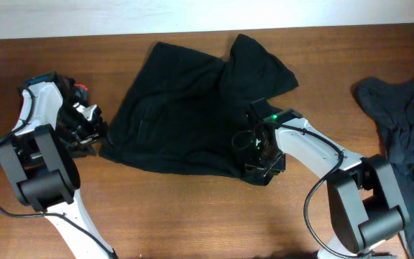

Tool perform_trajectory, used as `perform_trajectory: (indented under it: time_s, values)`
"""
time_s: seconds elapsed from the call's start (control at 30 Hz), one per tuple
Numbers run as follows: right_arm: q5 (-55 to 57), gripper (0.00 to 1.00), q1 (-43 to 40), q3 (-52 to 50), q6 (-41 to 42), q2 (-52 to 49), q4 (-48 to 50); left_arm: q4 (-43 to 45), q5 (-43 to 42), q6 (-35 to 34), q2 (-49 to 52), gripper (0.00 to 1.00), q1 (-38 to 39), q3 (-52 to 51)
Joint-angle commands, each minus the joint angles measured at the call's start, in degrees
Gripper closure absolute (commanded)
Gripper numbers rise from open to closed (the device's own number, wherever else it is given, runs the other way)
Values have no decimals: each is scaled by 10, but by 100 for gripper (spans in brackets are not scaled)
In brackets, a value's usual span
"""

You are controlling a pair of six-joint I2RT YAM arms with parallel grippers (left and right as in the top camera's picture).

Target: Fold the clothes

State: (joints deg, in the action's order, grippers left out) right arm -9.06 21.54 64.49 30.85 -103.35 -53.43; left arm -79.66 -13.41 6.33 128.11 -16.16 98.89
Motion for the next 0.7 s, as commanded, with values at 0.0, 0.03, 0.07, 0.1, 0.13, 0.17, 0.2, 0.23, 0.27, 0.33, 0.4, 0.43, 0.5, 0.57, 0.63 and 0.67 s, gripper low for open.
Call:
perform_trajectory:
  time_s: [0.0, 0.03, 0.07, 0.1, 0.13, 0.17, 0.2, 0.23, 0.27, 0.33, 0.4, 0.43, 0.5, 0.57, 0.63, 0.67]
  values:
    - [7, 58, 2, -3, -4, 3, 4, 12, 29, -50, -12, 41, 0, -19]
    - [7, 58, 3, -3, -4, 3, 4, 19, 41, -59, -12, 41, 0, -24]
    - [7, 58, 3, -3, -4, 3, 4, 24, 42, -62, -12, 41, 0, -27]
    - [7, 58, 3, -3, -4, 3, 4, 30, 42, -67, -12, 41, 0, -31]
    - [7, 58, 3, -3, -4, 3, 4, 33, 42, -71, -12, 44, 0, -32]
    - [7, 58, 2, -3, -4, 3, 4, 37, 42, -73, -12, 51, 0, -33]
    - [7, 58, 3, -3, -4, 3, 4, 40, 42, -73, -12, 60, 0, -33]
    - [7, 58, 2, -3, -4, 3, 5, 42, 42, -74, -12, 69, 0, -33]
    - [7, 59, 2, -3, -4, 3, 6, 45, 42, -75, -12, 75, 0, -33]
    - [7, 59, 2, -3, -4, 3, 6, 48, 42, -75, -12, 89, 0, -33]
    - [7, 64, 2, -3, -4, 3, 5, 53, 42, -75, -12, 94, 0, -33]
    - [7, 67, 3, -3, -4, 3, 5, 54, 42, -75, -12, 94, 0, -33]
    - [7, 68, 3, -3, -4, 3, 5, 55, 42, -75, -12, 94, 0, -33]
    - [7, 63, 3, -3, -4, 3, 3, 55, 42, -75, -12, 92, 0, -33]
    - [7, 59, 3, -5, -4, 3, 3, 55, 40, -75, -12, 86, 0, -33]
    - [7, 59, 3, -8, -4, 3, 5, 55, 38, -75, -12, 82, 0, -33]
